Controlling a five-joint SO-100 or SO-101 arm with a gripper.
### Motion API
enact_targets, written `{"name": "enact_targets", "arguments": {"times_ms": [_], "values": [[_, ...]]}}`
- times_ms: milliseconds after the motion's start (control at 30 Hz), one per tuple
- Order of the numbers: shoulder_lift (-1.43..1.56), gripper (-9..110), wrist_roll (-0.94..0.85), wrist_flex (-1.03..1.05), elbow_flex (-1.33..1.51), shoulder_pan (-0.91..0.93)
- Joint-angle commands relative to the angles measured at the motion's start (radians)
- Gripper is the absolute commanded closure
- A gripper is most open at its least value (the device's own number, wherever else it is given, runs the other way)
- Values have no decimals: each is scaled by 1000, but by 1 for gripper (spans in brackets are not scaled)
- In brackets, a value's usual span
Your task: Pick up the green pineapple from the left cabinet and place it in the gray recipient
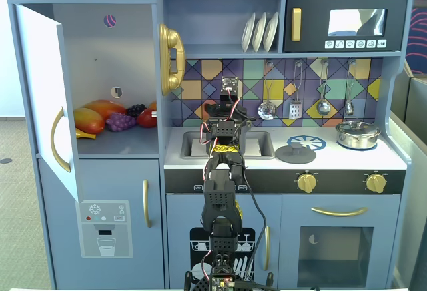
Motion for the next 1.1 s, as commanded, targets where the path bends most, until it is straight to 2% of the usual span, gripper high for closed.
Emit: {"name": "enact_targets", "arguments": {"times_ms": [0,200,433,533,667,733,1067], "values": [[11,54,2,26,-100,12],[107,59,-26,114,-163,-6],[476,65,11,586,-146,3],[658,72,26,804,-48,14],[787,91,-28,1031,110,5],[822,101,-26,1060,227,6],[974,101,41,969,910,-6]]}}
